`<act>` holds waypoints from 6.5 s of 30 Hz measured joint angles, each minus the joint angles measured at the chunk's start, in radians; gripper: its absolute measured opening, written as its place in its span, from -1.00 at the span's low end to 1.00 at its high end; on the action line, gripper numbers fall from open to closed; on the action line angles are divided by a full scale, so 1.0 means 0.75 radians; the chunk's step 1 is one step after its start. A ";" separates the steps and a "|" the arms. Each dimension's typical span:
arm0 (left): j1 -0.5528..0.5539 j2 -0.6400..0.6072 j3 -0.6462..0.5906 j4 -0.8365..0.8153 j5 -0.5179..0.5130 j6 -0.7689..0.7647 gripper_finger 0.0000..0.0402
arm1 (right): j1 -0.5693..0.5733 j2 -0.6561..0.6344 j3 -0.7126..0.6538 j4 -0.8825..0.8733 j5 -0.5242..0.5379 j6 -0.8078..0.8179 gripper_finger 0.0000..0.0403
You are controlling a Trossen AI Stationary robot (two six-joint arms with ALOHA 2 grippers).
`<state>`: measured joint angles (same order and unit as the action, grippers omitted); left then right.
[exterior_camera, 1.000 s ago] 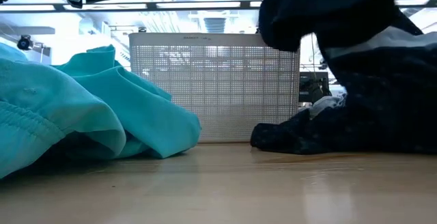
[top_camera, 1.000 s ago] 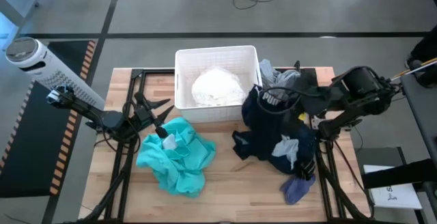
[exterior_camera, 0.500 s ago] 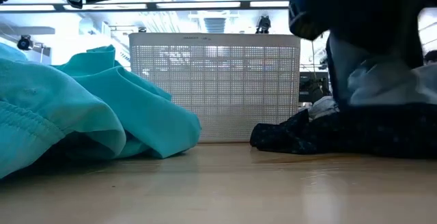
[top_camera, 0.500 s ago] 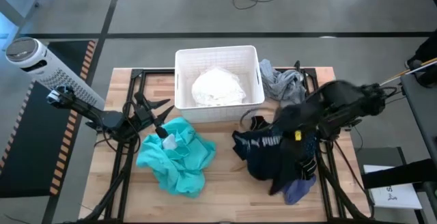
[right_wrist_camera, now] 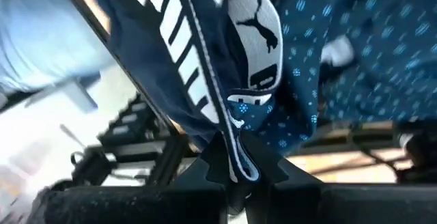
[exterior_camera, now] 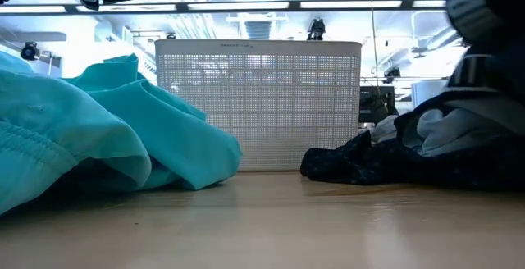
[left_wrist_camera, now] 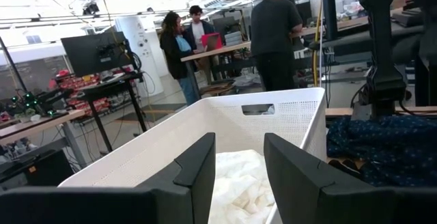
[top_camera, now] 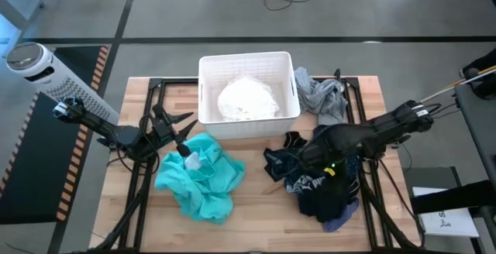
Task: Sort clothes
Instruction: Adjust the clothes
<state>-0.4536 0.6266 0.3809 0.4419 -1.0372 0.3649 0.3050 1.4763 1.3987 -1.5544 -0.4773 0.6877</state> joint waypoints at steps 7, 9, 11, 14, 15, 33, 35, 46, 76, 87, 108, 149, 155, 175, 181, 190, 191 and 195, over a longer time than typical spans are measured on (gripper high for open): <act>0.000 0.000 0.000 0.000 0.000 0.000 -0.43 | 0.000 -0.001 -0.241 0.176 -0.147 0.027 -0.98; 0.000 0.000 0.000 0.000 0.000 0.000 -0.43 | 0.000 0.007 -0.262 0.191 -0.148 0.056 -0.92; 0.000 0.000 0.000 0.001 0.000 0.000 -0.43 | 0.000 0.018 -0.262 0.197 -0.164 0.072 -0.81; 0.000 0.000 0.000 0.000 0.000 0.000 -0.43 | 0.000 0.020 -0.223 0.196 -0.173 0.101 -0.60; 0.000 0.000 0.000 0.000 0.000 0.000 -0.43 | 0.000 0.020 -0.202 0.196 -0.174 0.111 -0.53; 0.000 0.000 0.000 0.001 0.000 0.000 -0.43 | -0.058 0.018 0.162 0.092 0.476 0.024 0.39; 0.000 0.000 0.001 0.000 0.000 0.000 -0.43 | -0.085 0.018 0.117 0.082 0.500 0.024 0.44; 0.000 0.000 0.001 0.000 0.000 0.000 -0.43 | -0.170 0.014 -0.380 0.399 0.535 -0.071 0.52; 0.000 -0.002 0.001 0.001 0.000 0.005 -0.43 | -0.148 0.008 0.612 -0.024 1.081 -0.182 -1.00; 0.000 -0.001 0.001 0.001 0.000 0.005 -0.43 | -0.089 0.024 1.082 -0.017 1.469 -0.310 -1.00; 0.000 -0.001 0.000 0.002 0.000 0.001 -0.43 | 0.007 0.018 1.277 0.518 1.825 -0.869 -1.00; 0.000 -0.001 0.001 0.004 0.000 -0.006 -0.43 | -0.189 0.491 0.915 0.161 0.953 -0.603 -1.00; 0.000 -0.003 0.001 0.004 0.000 -0.007 -0.43 | -0.213 0.407 0.611 0.380 0.808 -0.615 -1.00; 0.000 -0.004 0.001 0.004 0.000 -0.007 -0.43 | -0.119 0.306 0.510 0.313 0.601 -0.440 -0.34; 0.000 -0.004 0.001 0.004 0.000 -0.006 -0.43 | -0.082 0.306 0.473 0.085 0.606 -0.382 -0.11; 0.000 -0.004 0.001 0.004 0.000 -0.006 -0.43 | -0.047 0.102 -0.027 0.284 0.452 -0.228 -0.25; 0.000 -0.004 0.001 0.004 0.000 -0.006 -0.43 | -0.046 0.056 -0.098 0.344 0.444 -0.194 -0.28; 0.000 -0.004 0.001 0.004 0.000 -0.006 -0.43 | -0.036 -0.105 -0.361 0.506 0.416 -0.043 -0.39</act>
<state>-0.4534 0.6236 0.3813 0.4446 -1.0374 0.3603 0.2779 1.3975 1.1280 -1.1747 -0.1650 0.6557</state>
